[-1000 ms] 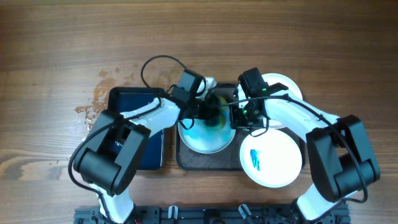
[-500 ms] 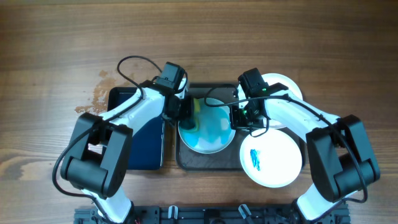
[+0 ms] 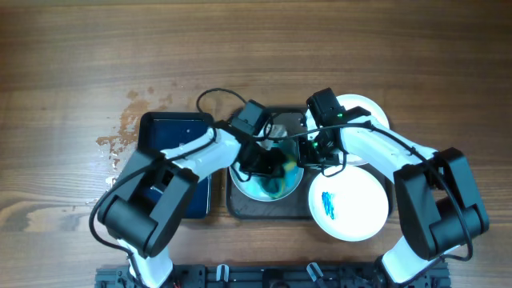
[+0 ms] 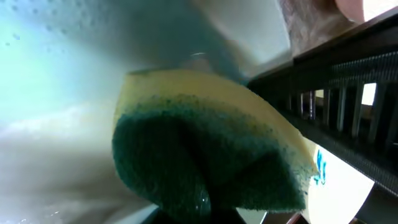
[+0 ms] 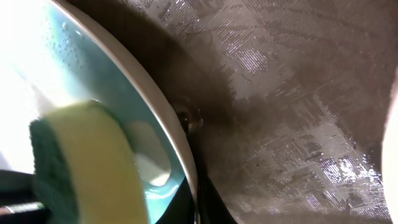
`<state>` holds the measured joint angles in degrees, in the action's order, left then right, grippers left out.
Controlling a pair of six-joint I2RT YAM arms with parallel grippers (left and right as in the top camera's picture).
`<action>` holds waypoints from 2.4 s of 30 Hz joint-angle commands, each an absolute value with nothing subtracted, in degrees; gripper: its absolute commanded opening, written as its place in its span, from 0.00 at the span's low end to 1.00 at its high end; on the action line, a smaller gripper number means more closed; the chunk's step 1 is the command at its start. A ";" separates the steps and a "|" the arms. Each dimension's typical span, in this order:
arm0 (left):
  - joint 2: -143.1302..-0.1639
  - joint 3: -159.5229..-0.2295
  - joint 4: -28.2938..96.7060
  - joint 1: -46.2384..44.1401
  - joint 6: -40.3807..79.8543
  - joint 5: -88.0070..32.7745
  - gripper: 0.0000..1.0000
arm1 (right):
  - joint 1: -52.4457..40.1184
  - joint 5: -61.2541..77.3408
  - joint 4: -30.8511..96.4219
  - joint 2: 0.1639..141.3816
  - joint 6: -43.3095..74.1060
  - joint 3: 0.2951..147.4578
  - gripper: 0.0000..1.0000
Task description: Clean dirty plates on tray and stack at the side
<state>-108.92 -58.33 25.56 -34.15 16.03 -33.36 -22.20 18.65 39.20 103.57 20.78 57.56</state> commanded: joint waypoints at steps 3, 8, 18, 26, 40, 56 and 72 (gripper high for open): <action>-113.06 -55.53 24.12 -32.69 17.87 -25.82 0.04 | -22.24 16.01 39.94 105.43 21.26 56.49 0.04; -113.06 -55.53 17.76 -28.03 25.36 -18.50 0.04 | -22.24 15.99 40.45 105.43 21.50 56.49 0.04; -111.09 -55.57 21.26 -24.32 27.27 -13.06 0.04 | -22.24 15.97 40.03 105.43 21.98 56.51 0.04; -98.80 -59.44 35.57 -25.78 27.27 -3.07 0.04 | -22.24 17.10 38.33 105.43 20.97 56.51 0.04; -78.46 -64.12 47.27 -21.56 26.33 11.64 0.13 | -22.24 21.08 34.96 102.35 18.02 58.54 0.04; -77.67 -64.27 46.78 -13.91 24.71 12.93 0.04 | -22.24 17.45 35.29 82.50 16.49 59.27 0.05; -77.67 -64.64 47.83 -5.98 22.74 12.93 0.04 | -22.24 0.97 60.99 92.90 16.51 79.50 0.05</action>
<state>-79.05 -63.09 47.83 -6.35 24.08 12.19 -22.20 0.75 60.47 88.09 16.40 77.54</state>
